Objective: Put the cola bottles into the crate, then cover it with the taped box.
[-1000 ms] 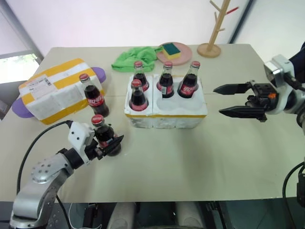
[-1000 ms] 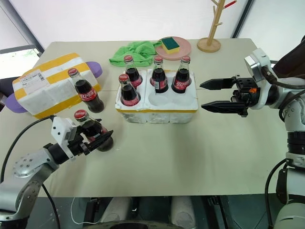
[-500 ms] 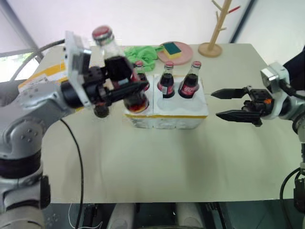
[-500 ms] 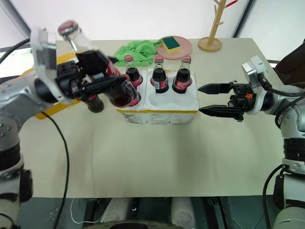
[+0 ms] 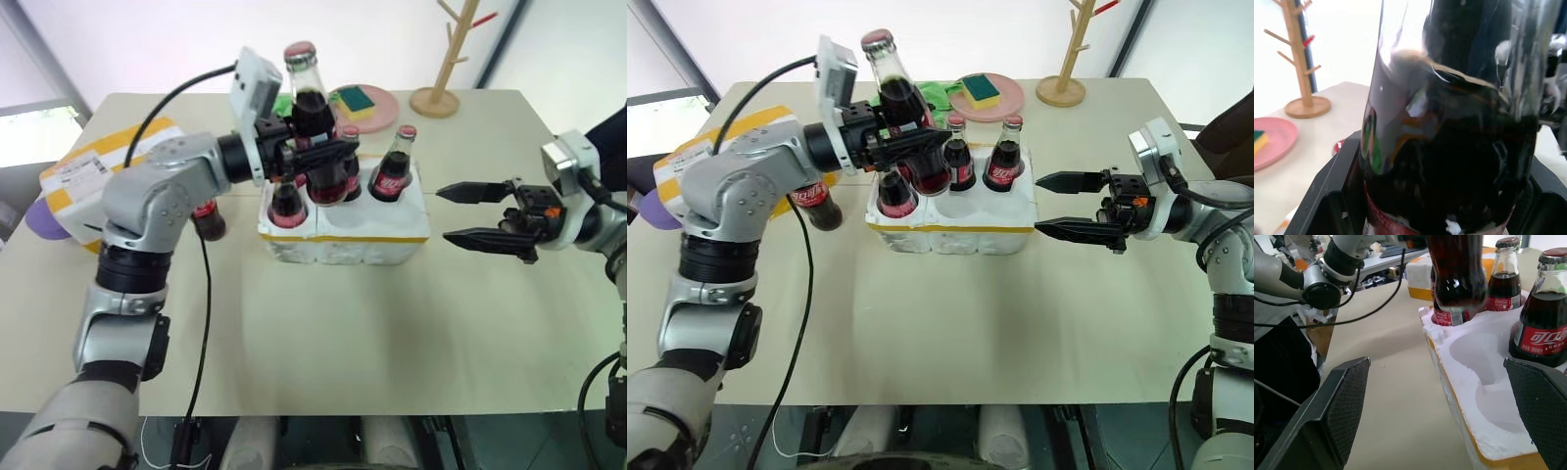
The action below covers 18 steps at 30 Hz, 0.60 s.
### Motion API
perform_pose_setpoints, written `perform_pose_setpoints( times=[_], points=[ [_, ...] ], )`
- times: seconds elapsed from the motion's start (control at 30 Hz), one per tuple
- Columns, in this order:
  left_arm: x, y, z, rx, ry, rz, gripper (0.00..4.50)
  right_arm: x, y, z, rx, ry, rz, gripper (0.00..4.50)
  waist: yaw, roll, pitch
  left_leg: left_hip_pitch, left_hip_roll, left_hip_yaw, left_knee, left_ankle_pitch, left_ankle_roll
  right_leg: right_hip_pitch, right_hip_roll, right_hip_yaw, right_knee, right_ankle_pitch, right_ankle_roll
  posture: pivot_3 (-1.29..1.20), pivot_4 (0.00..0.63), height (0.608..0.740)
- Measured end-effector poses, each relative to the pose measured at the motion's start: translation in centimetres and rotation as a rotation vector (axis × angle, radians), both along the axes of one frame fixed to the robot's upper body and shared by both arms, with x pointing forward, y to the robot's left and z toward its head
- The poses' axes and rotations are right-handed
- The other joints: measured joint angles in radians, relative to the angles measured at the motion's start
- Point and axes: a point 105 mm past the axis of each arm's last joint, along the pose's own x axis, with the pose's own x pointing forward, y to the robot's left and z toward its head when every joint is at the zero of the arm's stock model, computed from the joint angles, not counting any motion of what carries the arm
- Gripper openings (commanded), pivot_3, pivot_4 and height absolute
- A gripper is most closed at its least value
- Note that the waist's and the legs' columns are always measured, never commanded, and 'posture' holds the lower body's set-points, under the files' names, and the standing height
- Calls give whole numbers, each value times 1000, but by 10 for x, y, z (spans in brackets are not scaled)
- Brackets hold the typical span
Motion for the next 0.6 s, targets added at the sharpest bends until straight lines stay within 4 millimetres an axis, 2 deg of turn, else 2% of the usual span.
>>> perform_pose_setpoints(
  times=[0.23, 0.33, 0.53, 0.6],
  points=[
    [0, -12, 0, 74, -67, -16, 2743, -1, 0, -5, 4, 11, -16, 4500, 3, 0, 0, 0, 0, 0, 0, 0, 0, 0, 0, 0, 0, 0, 0, 0, 150, 740],
    [5, -17, -10, 138, -86, 0, 2743, -1, 0, -5, 8, 12, -22, 4500, 4, 0, 0, 0, 0, 0, 1, 0, 0, 0, 0, 0, 1, 0, 1, 0, 150, 740],
    [4, -33, -17, 218, -152, -25, 2743, 0, 0, -5, 19, 13, -33, 4500, 5, 0, 0, 2, 0, 0, 1, 0, 0, 3, 0, 0, 1, 0, 1, 0, 150, 740],
    [5, -36, -29, 236, -120, -31, 2743, 0, 0, -5, 25, 13, -33, 4500, 3, 0, 0, 2, 0, 0, 1, 0, 0, 2, 0, 0, 1, 0, 1, 0, 150, 740]
  ],
)
